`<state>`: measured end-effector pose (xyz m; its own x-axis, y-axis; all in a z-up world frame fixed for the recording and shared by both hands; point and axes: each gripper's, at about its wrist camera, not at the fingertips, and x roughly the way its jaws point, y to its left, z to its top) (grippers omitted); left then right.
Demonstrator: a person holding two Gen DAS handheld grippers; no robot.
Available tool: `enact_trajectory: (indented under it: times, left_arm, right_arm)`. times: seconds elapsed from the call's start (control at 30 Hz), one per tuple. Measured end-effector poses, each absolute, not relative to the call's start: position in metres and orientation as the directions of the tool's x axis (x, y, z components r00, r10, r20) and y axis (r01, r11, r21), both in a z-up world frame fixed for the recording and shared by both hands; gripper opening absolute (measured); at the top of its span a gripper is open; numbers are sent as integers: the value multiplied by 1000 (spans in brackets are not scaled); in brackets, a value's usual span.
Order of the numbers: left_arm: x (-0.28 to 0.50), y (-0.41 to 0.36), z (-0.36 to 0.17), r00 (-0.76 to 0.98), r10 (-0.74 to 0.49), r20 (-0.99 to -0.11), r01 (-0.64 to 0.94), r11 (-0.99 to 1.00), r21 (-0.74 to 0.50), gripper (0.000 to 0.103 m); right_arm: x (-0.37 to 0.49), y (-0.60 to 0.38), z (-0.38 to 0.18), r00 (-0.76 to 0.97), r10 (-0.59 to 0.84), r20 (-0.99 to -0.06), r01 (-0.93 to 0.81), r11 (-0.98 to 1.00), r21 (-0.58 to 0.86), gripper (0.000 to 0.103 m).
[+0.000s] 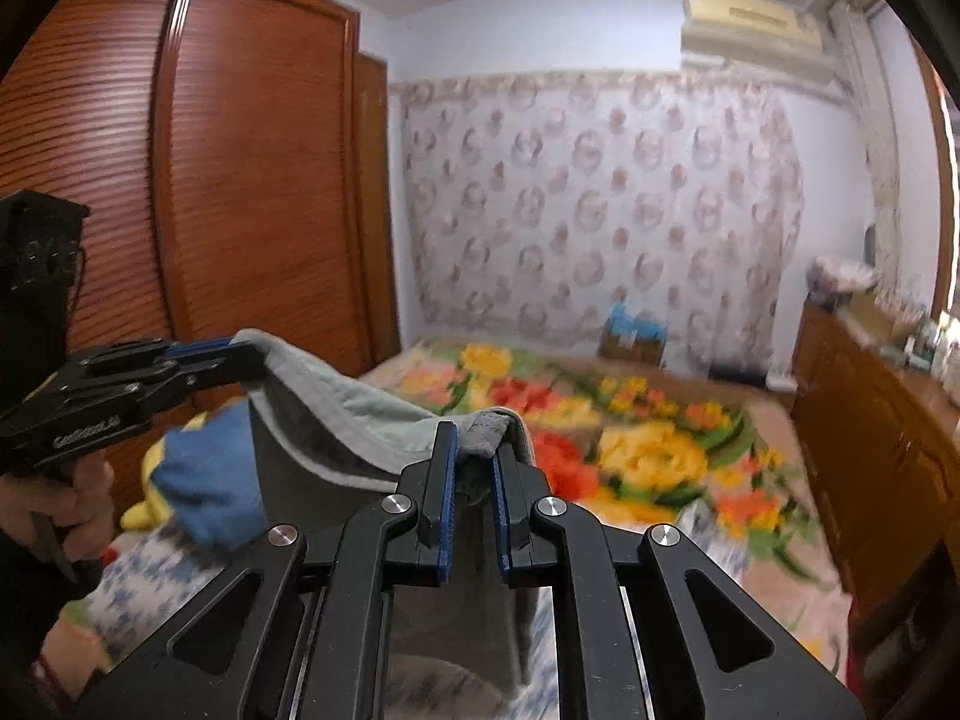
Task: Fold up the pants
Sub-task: 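Lift the grasped edge with both grippers and fold it over the garment, then lower the edge onto the garment and open both grippers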
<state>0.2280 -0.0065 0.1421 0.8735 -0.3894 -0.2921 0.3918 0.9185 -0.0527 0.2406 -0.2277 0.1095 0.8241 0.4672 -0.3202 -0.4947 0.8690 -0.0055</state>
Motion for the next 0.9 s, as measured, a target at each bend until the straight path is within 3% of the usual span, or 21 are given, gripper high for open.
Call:
enact_trajectory:
  times: [0.17,0.5,0.9]
  left_arm:
    - [226,-4,138,881,-368,-297,382,924,-11,6]
    - [156,-15,11,769,-341,-540,386,922,-32,6]
    - [76,-36,-46,709,-361,-606,387,917,-94,6]
  right_arm:
    - [240,-237,113,843,451,-292,-480,877,-30,8]
    - [192,-238,-6,703,454,-547,-512,857,54,8]
    - [119,-236,-67,607,444,-659,-512,853,103,8]
